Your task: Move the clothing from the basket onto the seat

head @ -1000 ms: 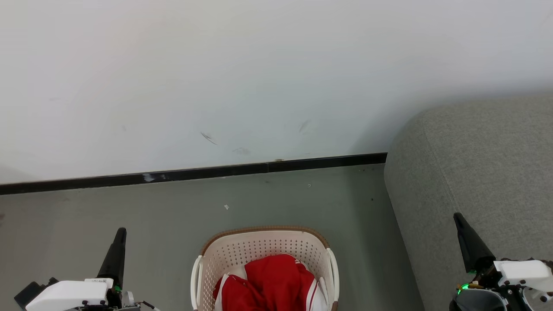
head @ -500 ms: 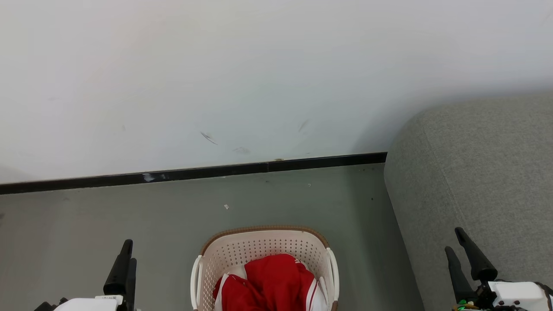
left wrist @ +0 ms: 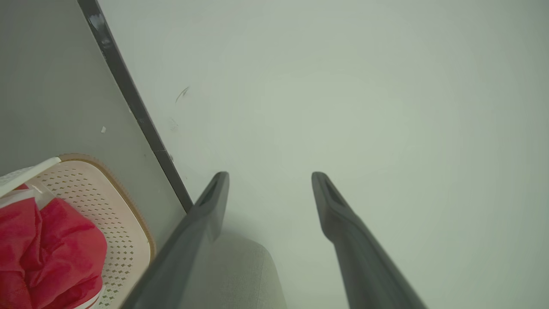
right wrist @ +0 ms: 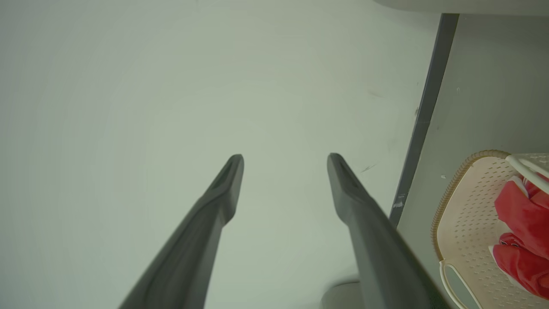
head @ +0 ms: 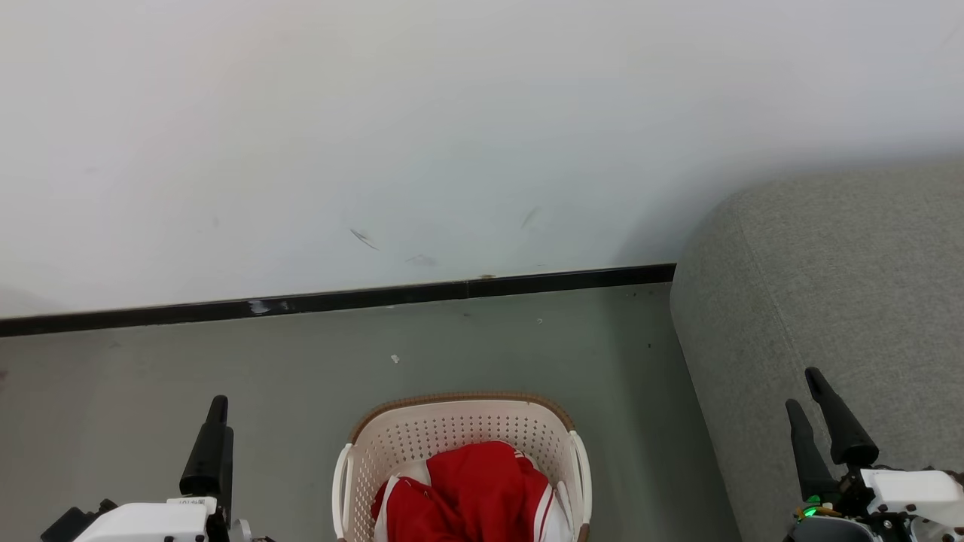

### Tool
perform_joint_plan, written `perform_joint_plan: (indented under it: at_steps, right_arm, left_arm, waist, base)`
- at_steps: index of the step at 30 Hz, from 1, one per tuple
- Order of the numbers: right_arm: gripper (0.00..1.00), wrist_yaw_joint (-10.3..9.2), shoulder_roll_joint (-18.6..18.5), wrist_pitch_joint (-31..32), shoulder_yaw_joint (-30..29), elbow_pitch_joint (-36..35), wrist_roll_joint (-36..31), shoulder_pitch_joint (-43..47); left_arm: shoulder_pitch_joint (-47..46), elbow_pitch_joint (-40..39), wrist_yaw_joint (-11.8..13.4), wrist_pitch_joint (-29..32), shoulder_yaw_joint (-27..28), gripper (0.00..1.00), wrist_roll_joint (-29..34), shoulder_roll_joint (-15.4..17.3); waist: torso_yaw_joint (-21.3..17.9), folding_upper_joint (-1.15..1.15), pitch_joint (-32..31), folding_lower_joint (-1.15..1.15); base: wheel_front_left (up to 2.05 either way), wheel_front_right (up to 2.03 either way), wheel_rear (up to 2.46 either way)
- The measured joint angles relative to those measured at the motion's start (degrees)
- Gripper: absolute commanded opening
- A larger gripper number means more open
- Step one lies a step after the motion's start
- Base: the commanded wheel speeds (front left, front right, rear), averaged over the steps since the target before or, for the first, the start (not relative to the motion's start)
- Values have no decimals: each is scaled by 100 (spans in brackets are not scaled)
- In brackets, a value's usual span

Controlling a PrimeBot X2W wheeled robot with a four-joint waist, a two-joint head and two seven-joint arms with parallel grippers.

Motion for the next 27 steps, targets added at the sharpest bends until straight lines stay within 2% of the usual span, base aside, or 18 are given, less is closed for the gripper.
perform_joint_plan:
  at_steps: [15,21,27]
  right_arm:
    - [100,0,-232,-337,118,-428,-485,-5]
    - [100,0,-424,-504,264,-586,-847,-3]
    - [100,1,-631,-745,469,-713,-1276,4]
  left_arm:
    - [-82,-258,-4,-425,-305,100,609,254]
    - [-84,-322,-4,-588,-468,100,960,366]
    - [-87,-347,-4,-757,-657,100,1510,579]
  waist:
    - [-1,0,-46,72]
    - [-6,0,-63,81]
    - [-9,0,-64,72]
  base:
    - [0,0,0]
    - [0,0,0]
    - [0,0,0]
